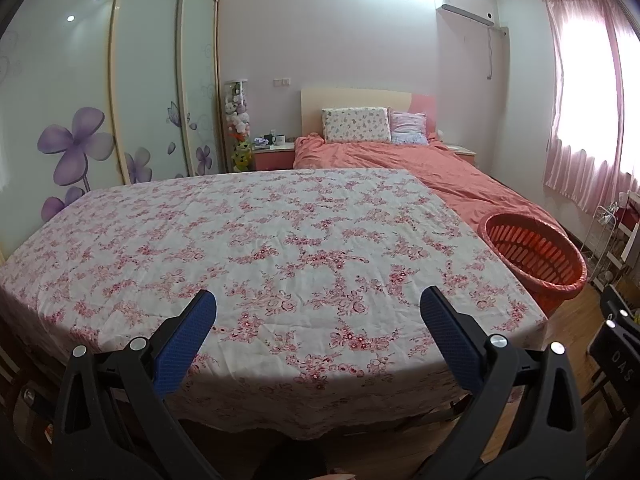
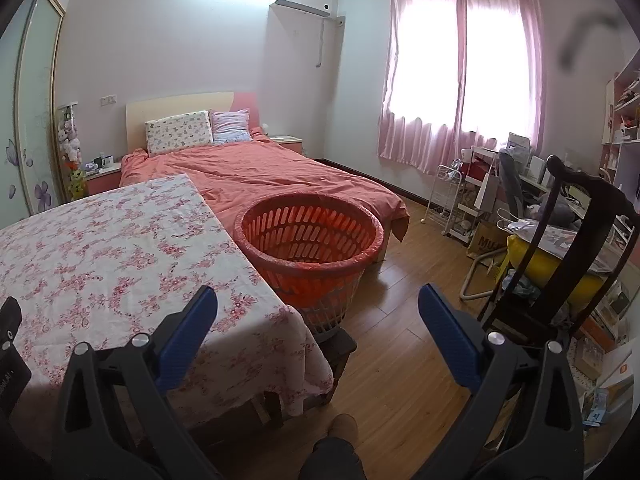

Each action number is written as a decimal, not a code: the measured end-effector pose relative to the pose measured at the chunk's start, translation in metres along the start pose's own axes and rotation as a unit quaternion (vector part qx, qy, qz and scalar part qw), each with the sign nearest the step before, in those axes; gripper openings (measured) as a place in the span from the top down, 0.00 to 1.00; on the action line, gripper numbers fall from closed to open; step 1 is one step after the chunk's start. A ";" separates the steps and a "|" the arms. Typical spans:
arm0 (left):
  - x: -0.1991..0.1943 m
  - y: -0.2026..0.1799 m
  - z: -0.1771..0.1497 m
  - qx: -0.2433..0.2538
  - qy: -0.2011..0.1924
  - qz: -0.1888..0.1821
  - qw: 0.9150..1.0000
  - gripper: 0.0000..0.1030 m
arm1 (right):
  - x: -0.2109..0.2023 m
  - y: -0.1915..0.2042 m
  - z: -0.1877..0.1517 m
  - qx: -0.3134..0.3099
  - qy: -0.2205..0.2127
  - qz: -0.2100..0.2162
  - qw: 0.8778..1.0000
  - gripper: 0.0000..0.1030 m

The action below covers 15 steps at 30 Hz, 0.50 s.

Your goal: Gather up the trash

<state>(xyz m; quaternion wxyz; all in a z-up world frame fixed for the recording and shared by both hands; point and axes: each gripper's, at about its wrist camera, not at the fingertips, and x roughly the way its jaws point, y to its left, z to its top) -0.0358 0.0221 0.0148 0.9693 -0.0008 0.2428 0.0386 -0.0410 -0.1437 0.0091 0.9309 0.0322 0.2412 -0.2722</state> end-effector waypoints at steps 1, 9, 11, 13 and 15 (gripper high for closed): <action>0.000 0.000 0.000 -0.001 -0.001 -0.001 1.000 0.02 | 0.000 0.000 0.000 0.000 0.000 0.000 1.000 0.05; -0.001 -0.001 0.001 -0.001 -0.001 -0.006 1.000 0.02 | 0.000 0.001 0.000 0.001 0.003 0.001 1.000 0.05; -0.001 0.000 0.000 -0.002 0.000 -0.006 1.000 0.02 | 0.000 0.001 0.000 0.000 0.004 0.003 1.000 0.05; 0.000 0.000 0.000 -0.002 0.002 -0.007 1.000 0.02 | 0.000 0.002 0.000 0.000 0.005 0.003 1.000 0.05; 0.000 -0.001 0.000 -0.002 0.003 -0.007 1.000 0.02 | 0.000 0.002 0.000 0.001 0.005 0.003 1.000 0.05</action>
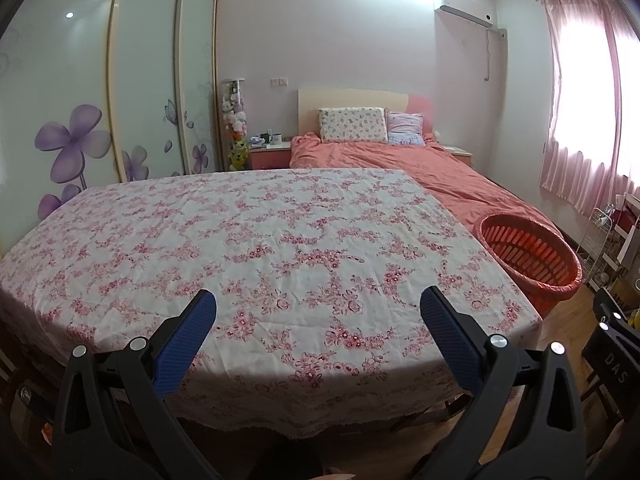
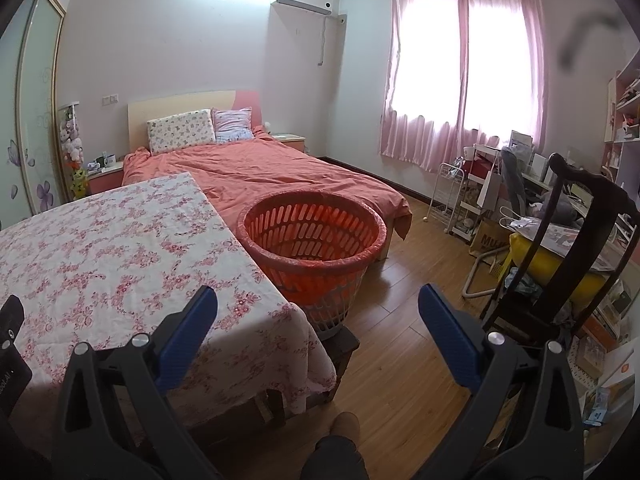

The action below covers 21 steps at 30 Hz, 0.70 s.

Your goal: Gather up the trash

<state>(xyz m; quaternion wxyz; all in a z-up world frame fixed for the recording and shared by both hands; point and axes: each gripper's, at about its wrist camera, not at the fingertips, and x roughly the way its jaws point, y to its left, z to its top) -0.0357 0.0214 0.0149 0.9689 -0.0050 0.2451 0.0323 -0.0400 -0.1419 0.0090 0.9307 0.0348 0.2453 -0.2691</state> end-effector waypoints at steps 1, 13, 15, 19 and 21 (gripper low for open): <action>0.000 0.000 0.000 0.000 0.001 -0.001 1.000 0.02 | 0.000 0.000 0.000 0.000 0.000 0.000 1.000 0.05; 0.000 -0.003 -0.001 0.001 0.001 -0.005 1.000 0.02 | 0.000 0.000 0.000 0.000 0.000 0.000 1.000 0.05; -0.001 -0.003 -0.001 0.001 0.002 -0.005 1.000 0.02 | 0.000 0.000 0.000 0.000 0.000 0.000 1.000 0.05; -0.001 -0.004 -0.002 0.001 0.003 -0.007 1.000 0.02 | 0.000 -0.001 0.000 0.000 0.000 0.000 1.000 0.05; -0.001 -0.005 -0.002 0.001 0.003 -0.008 1.000 0.02 | 0.000 0.000 0.000 0.000 0.000 0.000 1.000 0.05</action>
